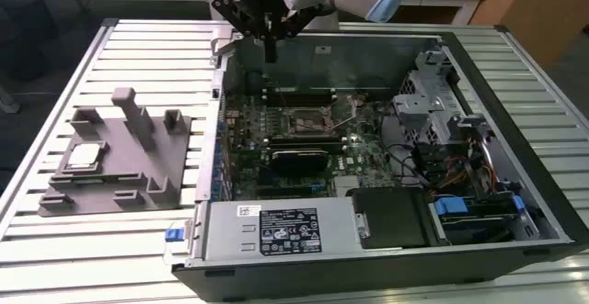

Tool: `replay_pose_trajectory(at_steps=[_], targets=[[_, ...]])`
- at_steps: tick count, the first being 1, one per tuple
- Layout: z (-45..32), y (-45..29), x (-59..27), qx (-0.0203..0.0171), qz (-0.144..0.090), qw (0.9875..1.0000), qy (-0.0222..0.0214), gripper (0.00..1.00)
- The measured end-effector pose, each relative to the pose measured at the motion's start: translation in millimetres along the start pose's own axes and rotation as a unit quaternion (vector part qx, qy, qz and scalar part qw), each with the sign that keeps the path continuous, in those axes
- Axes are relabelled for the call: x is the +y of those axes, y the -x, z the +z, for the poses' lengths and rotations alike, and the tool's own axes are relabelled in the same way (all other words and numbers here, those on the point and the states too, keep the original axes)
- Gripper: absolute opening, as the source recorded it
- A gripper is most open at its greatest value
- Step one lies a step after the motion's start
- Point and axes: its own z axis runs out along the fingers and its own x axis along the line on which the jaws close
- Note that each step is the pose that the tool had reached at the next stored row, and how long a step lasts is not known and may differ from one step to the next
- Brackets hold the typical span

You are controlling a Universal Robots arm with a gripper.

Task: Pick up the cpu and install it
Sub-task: 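Reach for the cpu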

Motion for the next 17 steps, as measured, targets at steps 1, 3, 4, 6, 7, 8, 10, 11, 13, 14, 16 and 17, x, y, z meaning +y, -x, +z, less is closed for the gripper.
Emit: replay_pose_trajectory(at_steps=[1, 3, 4, 6, 7, 8, 10, 11, 13, 14, 16, 17], targets=[[0.0, 0.0, 0.0, 0.0, 0.0, 1.0, 0.0, 0.11], [0.0, -0.7, 0.0, 0.0, 0.0, 1.0, 0.0, 0.11], [0.0, -0.8, 0.0, 0.0, 0.0, 1.0, 0.0, 0.11], [0.0, -1.2, -0.1, 0.0, 0.0, 1.0, 0.0, 0.11], [0.0, -1.4, -0.1, 0.0, 0.0, 1.0, 0.0, 0.11], [0.0, -1.6, -0.1, 0.0, 0.0, 1.0, 0.0, 0.11], [0.0, -4.6, -0.3, 0.0, 0.0, 1.0, 0.0, 0.11], [0.0, -4.7, -0.3, 0.0, 0.0, 1.0, 0.0, 0.11], [0.0, -5.2, -0.4, 0.0, 0.0, 1.0, 0.0, 0.11], [0.0, -5.3, -0.4, 0.0, 0.0, 1.0, 0.0, 0.11], [0.0, -5.5, -0.4, 0.0, 0.0, 1.0, 0.0, 0.11], [0.1, -5.6, -0.4, 0.0, 0.0, 1.0, 0.0, 0.11]])
